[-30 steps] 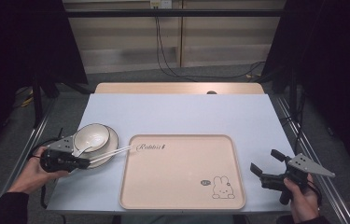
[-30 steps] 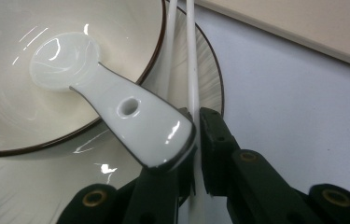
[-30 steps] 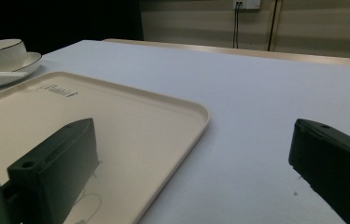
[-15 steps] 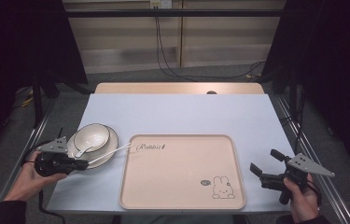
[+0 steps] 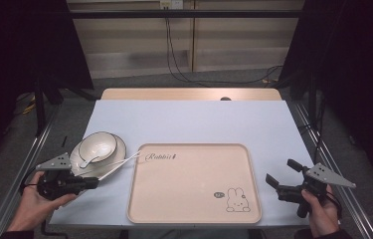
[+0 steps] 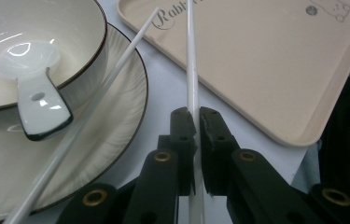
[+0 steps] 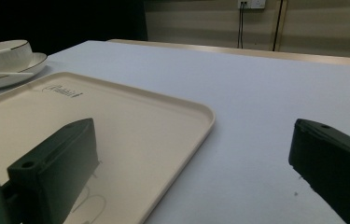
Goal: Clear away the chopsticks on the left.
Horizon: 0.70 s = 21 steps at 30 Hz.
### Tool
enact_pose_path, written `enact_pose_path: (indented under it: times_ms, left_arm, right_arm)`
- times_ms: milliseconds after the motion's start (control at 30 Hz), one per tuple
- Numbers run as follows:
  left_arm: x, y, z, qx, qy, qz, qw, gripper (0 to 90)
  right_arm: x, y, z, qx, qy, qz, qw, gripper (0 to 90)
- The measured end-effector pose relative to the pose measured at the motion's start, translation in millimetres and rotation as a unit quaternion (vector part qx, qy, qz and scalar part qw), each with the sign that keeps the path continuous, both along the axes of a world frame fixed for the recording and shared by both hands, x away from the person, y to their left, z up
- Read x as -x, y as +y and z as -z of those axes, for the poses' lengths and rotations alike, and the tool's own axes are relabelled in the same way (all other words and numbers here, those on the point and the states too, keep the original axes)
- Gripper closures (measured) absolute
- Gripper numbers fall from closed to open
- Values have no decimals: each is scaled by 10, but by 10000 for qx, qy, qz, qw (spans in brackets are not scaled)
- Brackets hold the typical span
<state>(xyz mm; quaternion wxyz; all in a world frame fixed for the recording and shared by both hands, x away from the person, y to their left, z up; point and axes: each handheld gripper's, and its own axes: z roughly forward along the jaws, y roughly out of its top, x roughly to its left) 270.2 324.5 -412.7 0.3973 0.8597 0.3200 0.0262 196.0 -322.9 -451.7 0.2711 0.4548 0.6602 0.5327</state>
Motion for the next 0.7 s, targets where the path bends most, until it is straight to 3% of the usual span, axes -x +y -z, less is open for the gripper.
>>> enact_pose_path:
  times_ms: [167,367,433,500,700]
  left_arm:
    - [73,-88,-67,299,159,-196,9992,848]
    - [176,-277,-151,305,176,-359,9987,848]
    - [182,-365,-146,421,334,-422,9977,848]
    - [181,-454,-117,308,387,-547,9973,848]
    - [169,-676,-31,238,450,-903,9946,848]
  right_arm:
    - [-4,3,-4,2,-12,-1,10000,7]
    - [-6,9,-10,-7,-61,-19,10000,8]
    - [-6,22,-10,-20,-47,-43,10000,8]
    - [-15,25,-6,48,-73,-62,9999,7]
    - [-25,24,-5,81,-83,-67,9999,8]
